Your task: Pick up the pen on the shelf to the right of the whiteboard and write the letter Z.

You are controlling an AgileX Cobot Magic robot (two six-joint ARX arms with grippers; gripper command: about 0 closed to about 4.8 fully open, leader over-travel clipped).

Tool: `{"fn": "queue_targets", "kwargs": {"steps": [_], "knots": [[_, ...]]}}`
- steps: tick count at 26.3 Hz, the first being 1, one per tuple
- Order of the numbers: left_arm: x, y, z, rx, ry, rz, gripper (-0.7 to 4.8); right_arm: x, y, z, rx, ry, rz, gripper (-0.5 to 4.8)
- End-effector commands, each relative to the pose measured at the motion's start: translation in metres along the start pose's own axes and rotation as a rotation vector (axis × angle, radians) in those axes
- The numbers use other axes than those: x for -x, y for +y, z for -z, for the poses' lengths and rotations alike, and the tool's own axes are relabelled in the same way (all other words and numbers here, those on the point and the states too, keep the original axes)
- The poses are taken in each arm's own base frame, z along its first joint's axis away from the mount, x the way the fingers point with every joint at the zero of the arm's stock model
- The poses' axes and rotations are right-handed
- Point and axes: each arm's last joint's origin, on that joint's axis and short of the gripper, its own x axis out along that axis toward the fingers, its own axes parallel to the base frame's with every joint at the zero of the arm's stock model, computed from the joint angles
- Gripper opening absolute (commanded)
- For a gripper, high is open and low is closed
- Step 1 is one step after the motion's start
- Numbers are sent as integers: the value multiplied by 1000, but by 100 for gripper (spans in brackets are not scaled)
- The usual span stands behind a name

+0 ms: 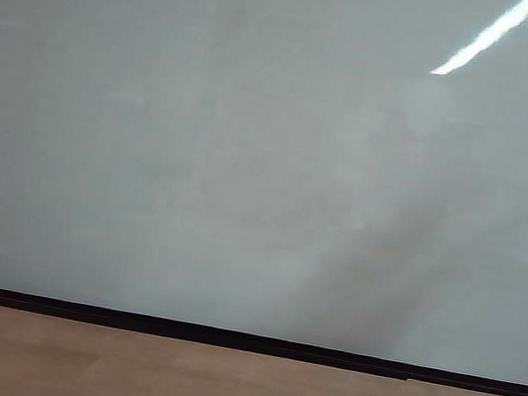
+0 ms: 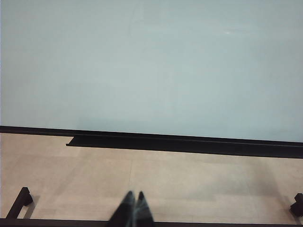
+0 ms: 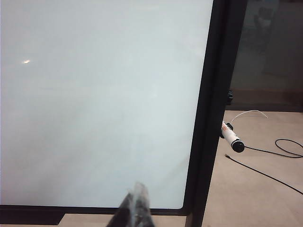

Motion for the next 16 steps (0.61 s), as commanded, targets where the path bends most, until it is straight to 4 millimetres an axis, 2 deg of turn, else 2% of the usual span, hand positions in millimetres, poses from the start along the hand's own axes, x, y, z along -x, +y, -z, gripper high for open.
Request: {"fn": "queue_targets", "kwargs": {"steps": [1,11,14,16], "knots": [[0,0,-1,-4,-6,0,-4,0,0,-3,3,-25,-1,-8],[0,0,-1,-4,-6,0,-4,0,-1,-6,3,-56,12,-8],[0,0,-1,-4,-6,0,-5,1,-5,-5,10,-40,186,-8],[0,0,-1,-4,-6,0,-4,2,-10,-5,5,-34,361,-8]]}}
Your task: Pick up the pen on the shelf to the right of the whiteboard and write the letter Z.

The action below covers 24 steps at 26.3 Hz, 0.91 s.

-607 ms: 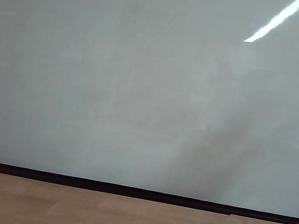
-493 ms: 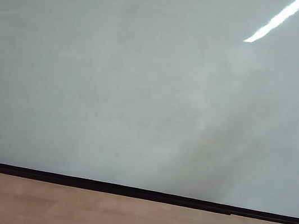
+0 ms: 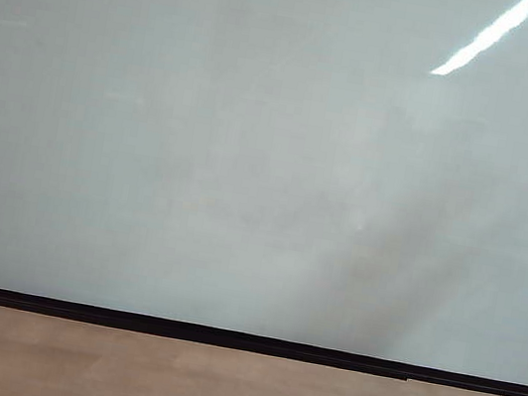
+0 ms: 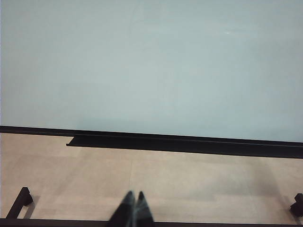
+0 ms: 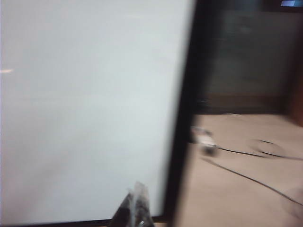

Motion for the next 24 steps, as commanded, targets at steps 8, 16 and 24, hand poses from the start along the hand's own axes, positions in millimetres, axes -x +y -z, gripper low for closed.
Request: {"fn": "queue_targets", "kwargs": {"steps": [8,16,24], "knots": [[0,0,-1,-4,-6,0,-4,2,-11,3,17,53,382,-8],[0,0,-1,-4,-6,0,-5,3,-7,15,45,174,260,123],[0,0,-1,-4,-6,0,-4,2,-7,14,42,162,261,416]]}}
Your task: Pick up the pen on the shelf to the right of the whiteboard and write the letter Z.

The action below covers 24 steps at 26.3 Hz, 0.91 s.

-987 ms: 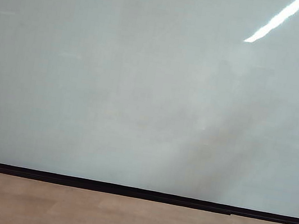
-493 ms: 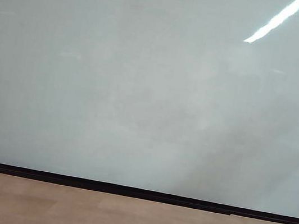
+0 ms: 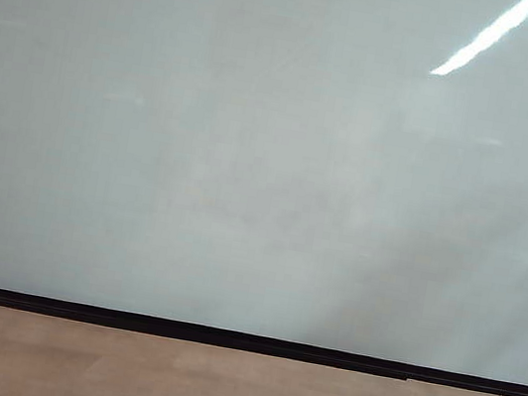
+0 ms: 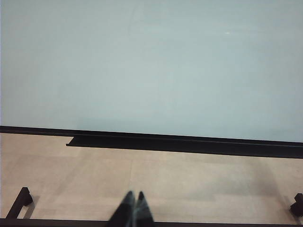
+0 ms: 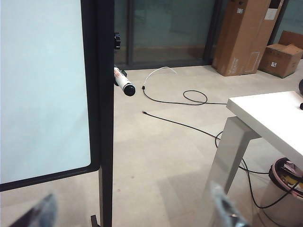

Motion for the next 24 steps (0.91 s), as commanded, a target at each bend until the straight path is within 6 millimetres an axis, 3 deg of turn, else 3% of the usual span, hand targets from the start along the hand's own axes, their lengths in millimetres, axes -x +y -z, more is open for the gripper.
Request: {"fn": "queue_targets", "kwargs": {"steps": [1,17,20,24], "knots": [[0,0,-1,-4,-6,0,-5,0,0,-3,-10,-23,-2,424],[0,0,-1,-4,-6,1,-4,0,0,-4,-10,-26,-9,442],[0,0,-1,-4,-6,1,-5,0,0,-3,-9,-24,-9,479],[0,0,-1,-4,-6,1,-5,0,1,-4,-10,-27,-35,479]]}}
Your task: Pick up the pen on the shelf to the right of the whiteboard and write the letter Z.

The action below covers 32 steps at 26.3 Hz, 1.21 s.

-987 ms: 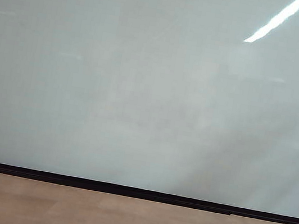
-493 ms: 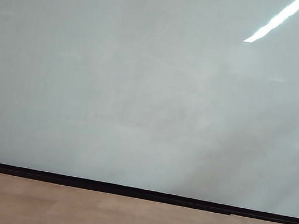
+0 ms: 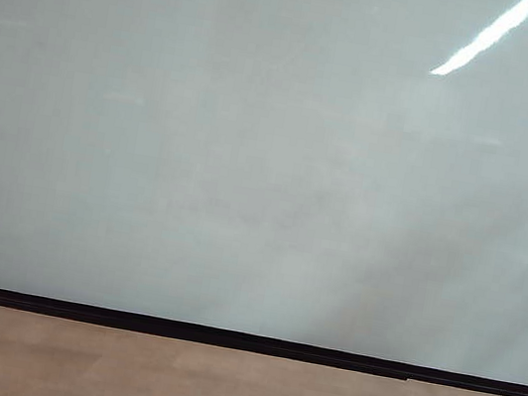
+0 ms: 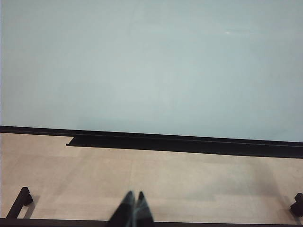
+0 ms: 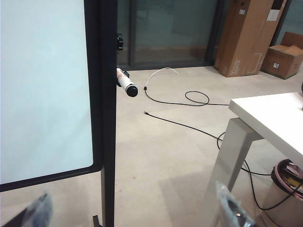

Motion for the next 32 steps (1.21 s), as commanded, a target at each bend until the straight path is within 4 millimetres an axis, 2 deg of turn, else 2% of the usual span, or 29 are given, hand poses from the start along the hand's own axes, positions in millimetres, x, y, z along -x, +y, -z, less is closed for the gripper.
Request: {"fn": "queue_targets", "kwargs": {"steps": [1,11,15,18,21,27,32], "knots": [[0,0,-1,-4,-6,1,-4,0,0,-3,-9,-24,-21,479],[0,0,-1,-4,-6,0,-4,1,0,-12,-43,-105,-23,479],[0,0,-1,-4,-6,1,-5,-5,1,-13,-44,-91,6,479],[0,0,-1,-4,-6,1,-4,-16,1,-21,-36,-71,8,479],[0,0,-1,-4,-7,1,-4,-39,0,-30,-15,-26,-49,479],[0,0,-1,-4,-7,1,-4,-69,-10,-28,7,-126,-174,479],[0,0,-1,-4,-6,0,-5,-90,-21,-16,80,-191,-263,479]]}}
